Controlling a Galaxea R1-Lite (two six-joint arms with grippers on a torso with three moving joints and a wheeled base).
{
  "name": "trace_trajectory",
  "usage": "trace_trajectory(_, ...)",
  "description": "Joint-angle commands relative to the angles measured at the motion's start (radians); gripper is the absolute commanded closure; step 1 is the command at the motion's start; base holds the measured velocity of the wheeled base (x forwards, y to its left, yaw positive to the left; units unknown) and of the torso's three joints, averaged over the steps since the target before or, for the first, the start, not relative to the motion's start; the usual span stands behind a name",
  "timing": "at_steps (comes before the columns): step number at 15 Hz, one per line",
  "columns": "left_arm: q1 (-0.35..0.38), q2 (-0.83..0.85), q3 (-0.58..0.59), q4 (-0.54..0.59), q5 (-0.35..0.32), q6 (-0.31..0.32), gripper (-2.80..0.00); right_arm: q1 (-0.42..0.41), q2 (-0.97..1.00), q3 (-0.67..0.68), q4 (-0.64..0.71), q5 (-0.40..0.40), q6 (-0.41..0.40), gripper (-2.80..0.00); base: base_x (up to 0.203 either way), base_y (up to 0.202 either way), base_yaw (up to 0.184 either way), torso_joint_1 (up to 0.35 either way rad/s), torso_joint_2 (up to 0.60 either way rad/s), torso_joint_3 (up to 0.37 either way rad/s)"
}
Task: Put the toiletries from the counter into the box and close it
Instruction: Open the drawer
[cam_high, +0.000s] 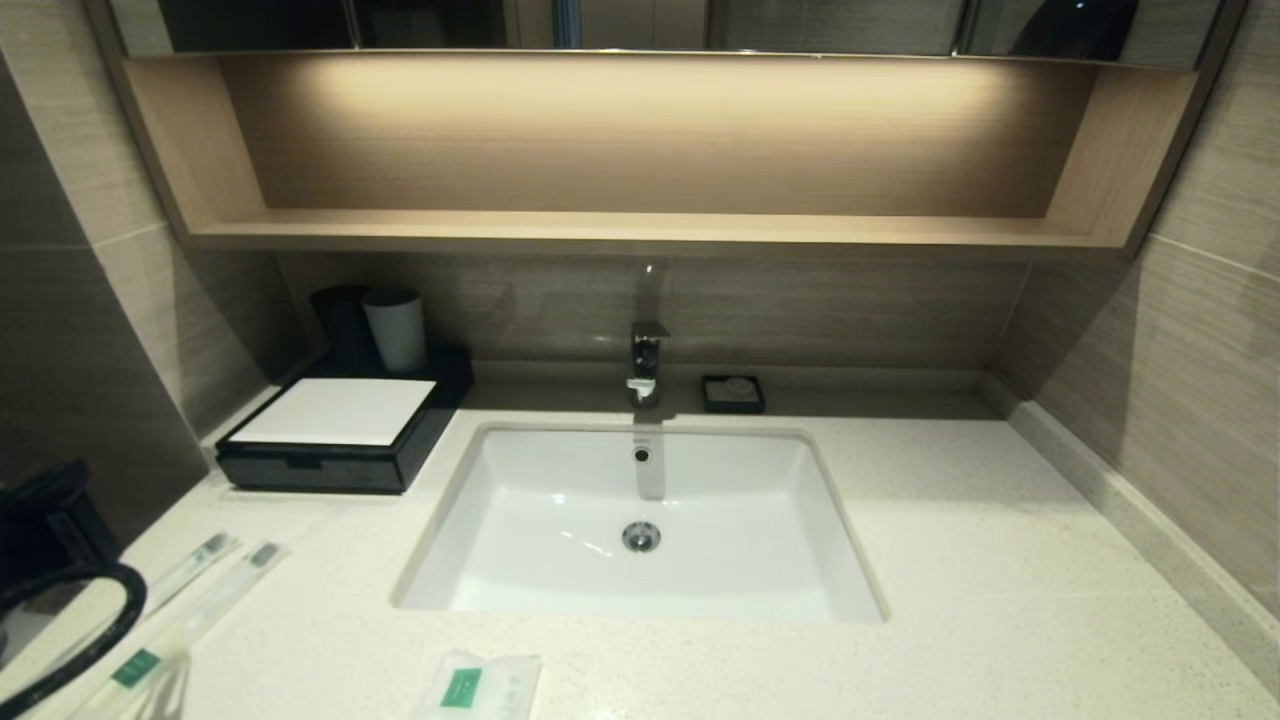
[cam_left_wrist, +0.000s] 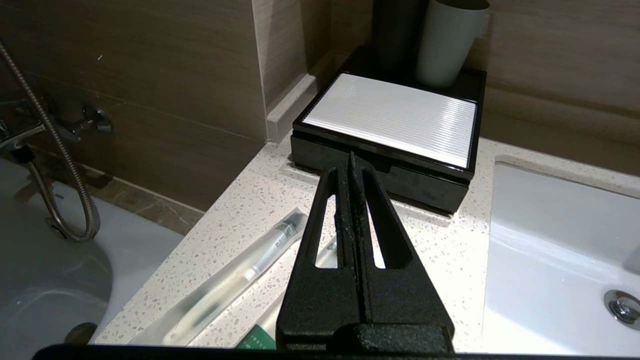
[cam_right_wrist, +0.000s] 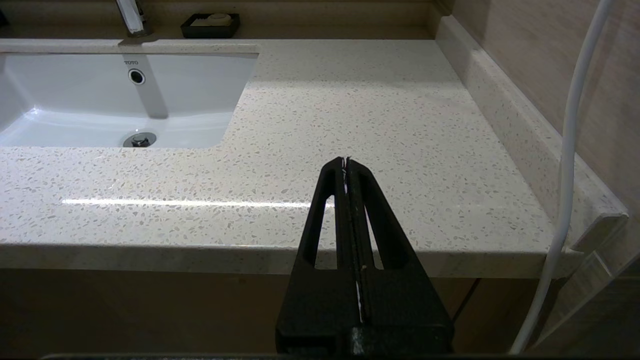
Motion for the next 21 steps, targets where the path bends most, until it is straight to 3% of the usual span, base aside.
trace_trajectory(1, -0.002, -0.127, 0.008, 0.059, -0.009, -0.005, 0.00, 0.000, 0.000, 0.000, 0.000, 0.000, 0.000, 0.00, 0.000, 0.000, 0.000, 0.000, 0.00, 0.000)
trace_trajectory(5, -0.004, -0.311, 0.039, 0.248, -0.107, -0.015, 0.00, 0.000, 0.000, 0.002, 0.000, 0.000, 0.000, 0.00, 0.000, 0.000, 0.000, 0.000, 0.00, 0.000)
trace_trajectory(7, -0.004, -0.384, 0.043, 0.381, -0.130, -0.038, 0.00, 0.000, 0.000, 0.000, 0.000, 0.000, 0.000, 0.00, 0.000, 0.000, 0.000, 0.000, 0.00, 0.000)
trace_trajectory(11, -0.008, -0.524, 0.054, 0.482, -0.149, -0.073, 0.00, 0.000, 0.000, 0.002, 0.000, 0.000, 0.000, 0.00, 0.000, 0.000, 0.000, 0.000, 0.00, 0.000)
trace_trajectory(14, -0.013, -0.651, 0.042, 0.637, -0.215, -0.087, 0.00, 0.000, 0.000, 0.002, -0.002, 0.000, 0.000, 0.00, 0.000, 0.000, 0.000, 0.000, 0.00, 0.000)
trace_trajectory(21, -0.045, -0.737, 0.017, 0.733, -0.239, -0.104, 0.00, 0.000, 0.000, 0.002, 0.000, 0.000, 0.000, 0.00, 0.000, 0.000, 0.000, 0.000, 0.00, 0.000)
